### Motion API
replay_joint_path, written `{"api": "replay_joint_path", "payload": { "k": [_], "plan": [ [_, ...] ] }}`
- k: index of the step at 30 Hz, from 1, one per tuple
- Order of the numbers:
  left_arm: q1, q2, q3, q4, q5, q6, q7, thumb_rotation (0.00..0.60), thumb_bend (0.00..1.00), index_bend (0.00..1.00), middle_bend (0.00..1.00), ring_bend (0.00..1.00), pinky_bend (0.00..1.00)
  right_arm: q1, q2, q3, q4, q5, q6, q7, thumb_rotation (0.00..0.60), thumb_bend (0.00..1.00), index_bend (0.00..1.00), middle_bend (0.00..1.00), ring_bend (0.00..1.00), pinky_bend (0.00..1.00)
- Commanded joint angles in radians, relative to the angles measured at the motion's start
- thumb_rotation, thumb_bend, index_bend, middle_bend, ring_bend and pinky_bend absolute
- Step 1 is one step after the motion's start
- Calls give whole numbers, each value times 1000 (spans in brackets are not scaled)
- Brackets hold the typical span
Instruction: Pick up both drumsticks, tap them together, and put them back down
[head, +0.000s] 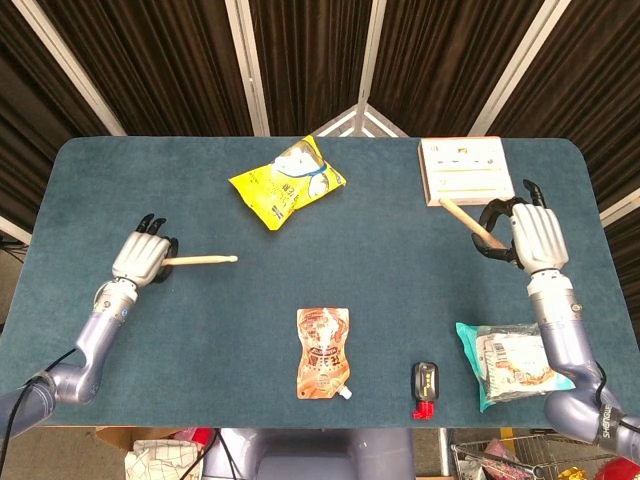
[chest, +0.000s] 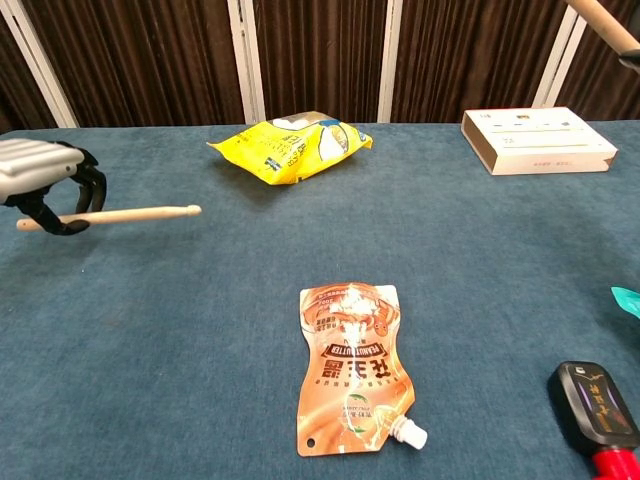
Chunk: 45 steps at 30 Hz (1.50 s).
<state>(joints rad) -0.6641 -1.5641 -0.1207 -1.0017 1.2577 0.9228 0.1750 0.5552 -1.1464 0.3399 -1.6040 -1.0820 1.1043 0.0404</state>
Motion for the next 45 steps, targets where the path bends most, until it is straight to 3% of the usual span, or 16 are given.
{"api": "replay_joint_path", "payload": {
  "k": [1, 8, 14, 20, 29, 45],
  "plan": [
    [11, 35, -7, -46, 35, 49, -49, 600, 585, 687, 657, 103, 0, 5, -2, 1, -2, -1, -2, -5, 600, 454, 693, 622, 392, 0],
    [20, 154, -24, -223, 56, 60, -149, 600, 586, 685, 653, 103, 0, 28, -25, 8, 7, -18, 0, -19, 600, 460, 694, 622, 410, 0],
    [21, 271, -61, -414, 35, 66, -158, 600, 585, 684, 653, 103, 0, 71, -67, 27, 51, -43, -18, 9, 600, 461, 694, 622, 411, 0],
    [22, 321, -86, -535, 43, 98, -166, 600, 582, 685, 647, 103, 0, 125, -103, 41, 76, -62, -39, -11, 600, 461, 694, 622, 411, 0],
    [-4, 292, -104, -613, 56, 116, -145, 600, 582, 686, 648, 103, 0, 216, -165, 56, 75, -38, -72, -129, 600, 462, 694, 622, 411, 0],
    [-86, 124, -138, -615, -21, 98, -54, 600, 582, 687, 651, 103, 0, 389, -277, 113, -21, 177, -33, -484, 600, 462, 698, 622, 411, 0]
  ]
}}
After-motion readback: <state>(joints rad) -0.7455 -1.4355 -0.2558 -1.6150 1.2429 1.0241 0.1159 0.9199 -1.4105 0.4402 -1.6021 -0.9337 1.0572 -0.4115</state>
